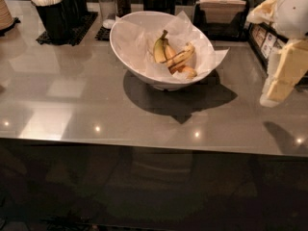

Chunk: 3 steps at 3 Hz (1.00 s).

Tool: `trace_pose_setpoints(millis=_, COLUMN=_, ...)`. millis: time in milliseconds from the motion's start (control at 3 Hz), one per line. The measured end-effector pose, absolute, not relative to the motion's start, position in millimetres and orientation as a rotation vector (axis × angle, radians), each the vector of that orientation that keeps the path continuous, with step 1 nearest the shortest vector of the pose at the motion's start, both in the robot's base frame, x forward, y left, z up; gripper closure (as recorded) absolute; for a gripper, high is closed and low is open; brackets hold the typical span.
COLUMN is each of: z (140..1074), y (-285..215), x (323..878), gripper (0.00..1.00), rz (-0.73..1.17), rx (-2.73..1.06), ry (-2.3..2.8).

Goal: Pick banana from white bowl

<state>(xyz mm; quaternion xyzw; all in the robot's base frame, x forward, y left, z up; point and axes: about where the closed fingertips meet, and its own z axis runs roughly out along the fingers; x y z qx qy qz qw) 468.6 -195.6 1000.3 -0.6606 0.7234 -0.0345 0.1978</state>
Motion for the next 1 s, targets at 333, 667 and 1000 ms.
trace_pose_setpoints(millis=333, z=1023.5, y=-158.0, x=505.7, gripper=0.00, rz=-0.048, rx=-2.020, ry=1.742)
trace_pose_setpoints(millis=667, z=1043.6, y=-110.9, x=543.3, gripper=0.00, rz=0.011, rx=-2.126, ry=1.474)
trace_pose_setpoints(millis=1000, z=1062.7, y=-106.5, x=551.9, gripper=0.00, rz=-0.026, rx=-2.097, ry=1.424)
